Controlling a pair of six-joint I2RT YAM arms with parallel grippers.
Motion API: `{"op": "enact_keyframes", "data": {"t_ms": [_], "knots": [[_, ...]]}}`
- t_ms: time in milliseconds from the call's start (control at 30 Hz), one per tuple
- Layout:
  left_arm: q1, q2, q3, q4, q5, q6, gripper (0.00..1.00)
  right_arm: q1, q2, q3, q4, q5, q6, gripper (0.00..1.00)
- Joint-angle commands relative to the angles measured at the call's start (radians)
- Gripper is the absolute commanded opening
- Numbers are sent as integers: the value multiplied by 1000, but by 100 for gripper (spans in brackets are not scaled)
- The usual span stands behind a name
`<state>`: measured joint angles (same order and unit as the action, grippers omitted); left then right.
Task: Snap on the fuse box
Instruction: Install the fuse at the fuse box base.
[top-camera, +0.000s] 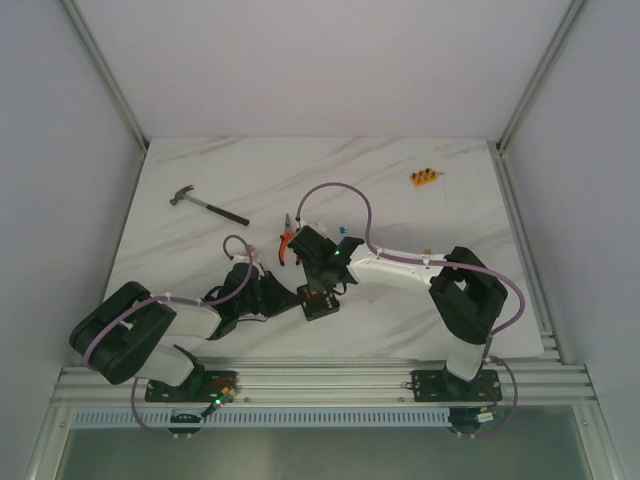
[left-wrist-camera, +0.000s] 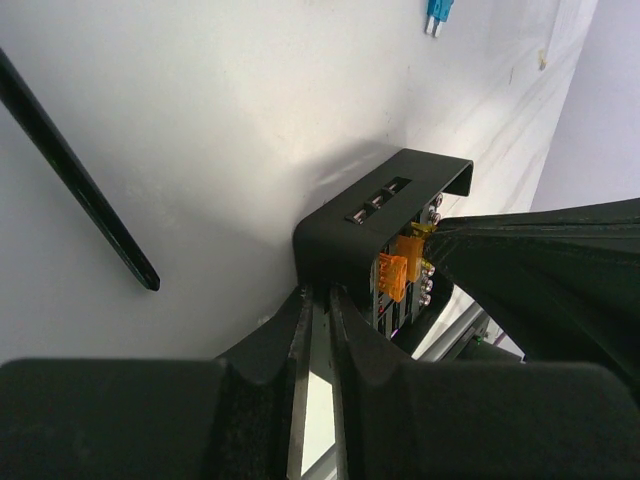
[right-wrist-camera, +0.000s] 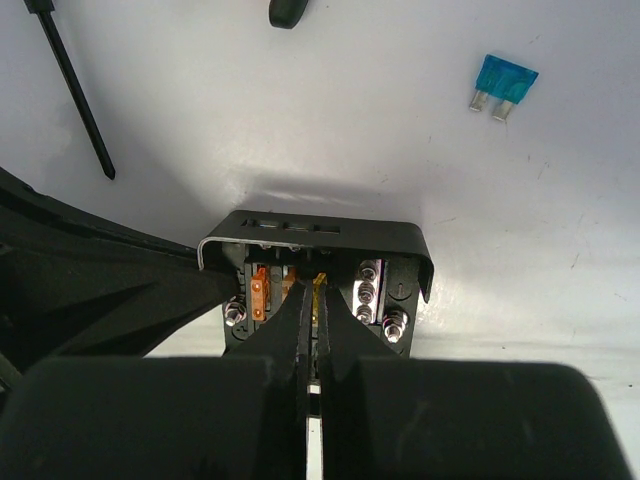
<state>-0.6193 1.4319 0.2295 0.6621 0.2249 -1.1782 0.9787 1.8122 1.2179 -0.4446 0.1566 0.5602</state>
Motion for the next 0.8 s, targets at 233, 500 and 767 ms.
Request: {"op": "enact_keyframes", "data": {"t_ms": [233,500,767], "knots": [[-6,11,-12,-106,-37,0,19,24,55,-82,-194,28,-17,0],[-5,16,-15,-104,-34,-1,19,7,56,-75,-178,50,-3,0],[-6,18,-16,-106,-34,2,19,0,130,-42,-134,40,-15,0]]}}
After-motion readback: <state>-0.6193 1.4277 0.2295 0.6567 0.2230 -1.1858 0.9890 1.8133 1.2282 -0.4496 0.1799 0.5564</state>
